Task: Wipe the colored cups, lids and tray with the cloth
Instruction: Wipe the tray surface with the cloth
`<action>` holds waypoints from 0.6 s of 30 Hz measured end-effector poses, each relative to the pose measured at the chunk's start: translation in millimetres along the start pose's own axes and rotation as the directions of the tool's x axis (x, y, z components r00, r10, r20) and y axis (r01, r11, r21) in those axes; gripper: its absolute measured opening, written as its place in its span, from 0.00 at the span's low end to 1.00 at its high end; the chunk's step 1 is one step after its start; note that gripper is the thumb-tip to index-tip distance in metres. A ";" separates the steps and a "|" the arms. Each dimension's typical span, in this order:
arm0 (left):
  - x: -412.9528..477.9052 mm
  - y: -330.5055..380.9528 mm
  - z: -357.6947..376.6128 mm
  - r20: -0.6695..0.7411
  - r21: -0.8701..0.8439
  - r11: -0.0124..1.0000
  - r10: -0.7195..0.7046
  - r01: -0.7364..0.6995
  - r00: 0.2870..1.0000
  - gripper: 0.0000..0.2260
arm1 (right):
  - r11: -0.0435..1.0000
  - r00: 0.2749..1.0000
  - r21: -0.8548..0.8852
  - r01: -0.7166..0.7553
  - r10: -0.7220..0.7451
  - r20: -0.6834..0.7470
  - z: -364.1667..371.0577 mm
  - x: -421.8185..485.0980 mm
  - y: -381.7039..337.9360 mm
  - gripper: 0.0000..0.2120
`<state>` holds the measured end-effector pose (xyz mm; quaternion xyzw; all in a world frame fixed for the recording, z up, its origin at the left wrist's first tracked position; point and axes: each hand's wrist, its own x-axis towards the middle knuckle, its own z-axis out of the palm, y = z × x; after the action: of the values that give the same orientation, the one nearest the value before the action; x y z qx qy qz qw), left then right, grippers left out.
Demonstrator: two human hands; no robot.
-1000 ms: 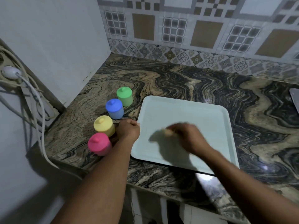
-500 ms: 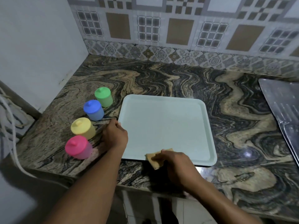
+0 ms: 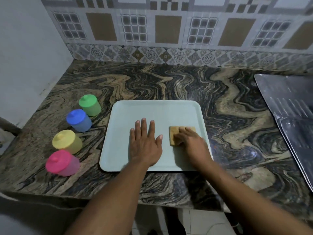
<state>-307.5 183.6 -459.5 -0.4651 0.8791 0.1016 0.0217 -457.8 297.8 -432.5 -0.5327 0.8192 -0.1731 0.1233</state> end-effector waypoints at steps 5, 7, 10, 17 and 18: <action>-0.2 1.1 1.8 -0.049 0.012 1.000 -0.007 0.008 0.999 0.31 | 0.995 0.981 0.092 0.038 -0.054 0.188 -25.4 -72.6 -0.5 0.19; -0.3 2.1 1.4 -0.052 0.017 1.000 -0.006 0.007 0.999 0.31 | 0.992 0.981 0.125 -0.032 0.007 0.194 -53.2 -46.2 2.7 0.16; -0.6 1.2 1.9 -0.056 0.024 1.000 -0.014 0.015 0.998 0.31 | 0.997 0.990 0.069 -0.044 0.052 -0.128 -76.6 35.0 19.0 0.24; 0.3 -0.3 4.5 -0.083 0.022 1.000 -0.014 0.015 0.996 0.31 | 0.943 0.994 -0.331 -0.039 0.070 0.083 -35.5 89.4 27.1 0.15; 0.8 -0.3 4.6 -0.085 0.022 1.000 -0.019 0.021 0.996 0.31 | 0.931 0.995 -0.360 -0.056 0.082 0.059 -26.1 72.3 25.2 0.15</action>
<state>-308.0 183.7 -464.2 -0.4776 0.8756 0.0717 -0.0091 -517.9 245.0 -420.5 -0.5232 0.8501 0.0027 0.0602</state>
